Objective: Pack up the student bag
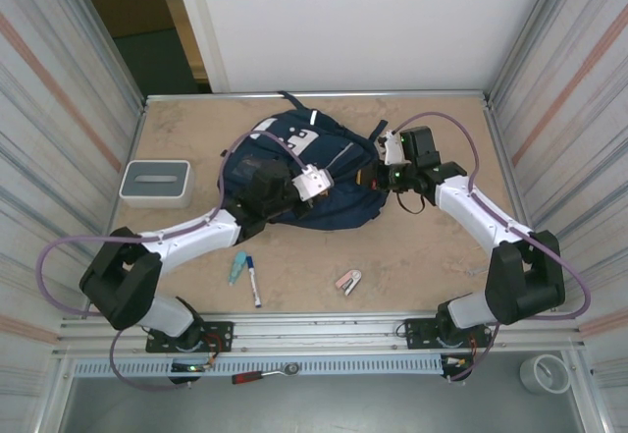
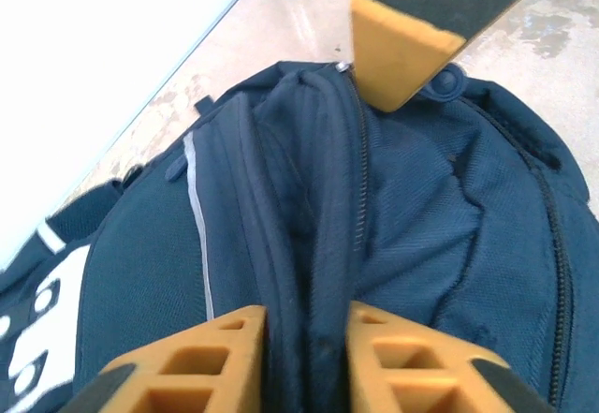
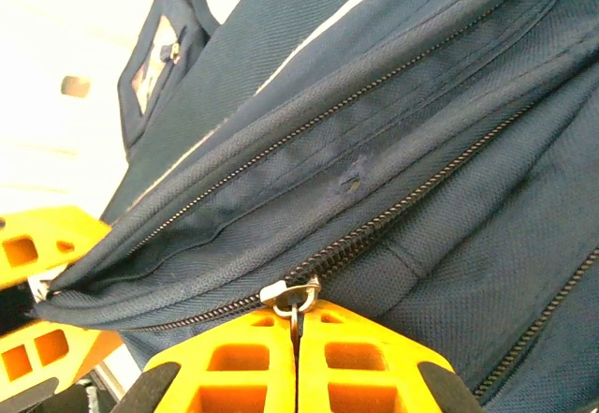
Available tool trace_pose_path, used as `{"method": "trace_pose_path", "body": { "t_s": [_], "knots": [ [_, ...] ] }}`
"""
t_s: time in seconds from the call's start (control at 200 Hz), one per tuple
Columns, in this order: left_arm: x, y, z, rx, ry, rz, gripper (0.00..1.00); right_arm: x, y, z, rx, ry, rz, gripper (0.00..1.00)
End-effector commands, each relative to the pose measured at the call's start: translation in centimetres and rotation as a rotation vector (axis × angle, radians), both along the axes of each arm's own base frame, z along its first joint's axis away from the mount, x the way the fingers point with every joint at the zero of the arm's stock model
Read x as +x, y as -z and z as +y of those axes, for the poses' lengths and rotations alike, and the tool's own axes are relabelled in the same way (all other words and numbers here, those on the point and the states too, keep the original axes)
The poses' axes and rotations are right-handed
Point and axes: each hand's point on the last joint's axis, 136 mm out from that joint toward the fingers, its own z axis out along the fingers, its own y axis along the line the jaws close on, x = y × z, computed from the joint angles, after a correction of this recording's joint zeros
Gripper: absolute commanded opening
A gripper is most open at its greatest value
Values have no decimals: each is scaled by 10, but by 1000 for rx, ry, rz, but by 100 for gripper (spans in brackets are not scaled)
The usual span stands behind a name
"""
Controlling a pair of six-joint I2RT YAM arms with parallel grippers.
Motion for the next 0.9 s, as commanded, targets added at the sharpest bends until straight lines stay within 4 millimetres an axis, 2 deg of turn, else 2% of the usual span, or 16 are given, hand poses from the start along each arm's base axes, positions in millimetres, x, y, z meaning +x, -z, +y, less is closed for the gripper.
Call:
{"method": "trace_pose_path", "body": {
  "t_s": [0.0, 0.085, 0.215, 0.316, 0.506, 0.596, 0.761, 0.897],
  "knots": [
    [11, -12, 31, 2, -126, -20, 41, 10, -24, 9, 59, -2, -53, 0],
    [-2, -21, 29, 3, -111, -16, 54, 7, -27, 14, 77, -25, -53, 0],
    [-21, -26, 14, 18, -60, -36, 64, 3, -31, 20, 102, -61, -59, 0],
    [-24, -22, 1, 59, -33, -19, 67, 0, -34, 24, 110, -87, -64, 0],
    [-12, -12, -19, 101, -19, -14, 66, -3, -35, 23, 99, -97, -77, 0],
    [-3, -8, -25, 115, -25, -35, 60, -3, -30, 21, 83, -96, -81, 0],
    [9, -1, -29, 157, -46, -43, 33, -1, -22, 19, 77, -105, -76, 0],
    [12, -4, -27, 154, -53, -49, 17, -2, -15, 17, 65, -126, -67, 0]
  ]
}}
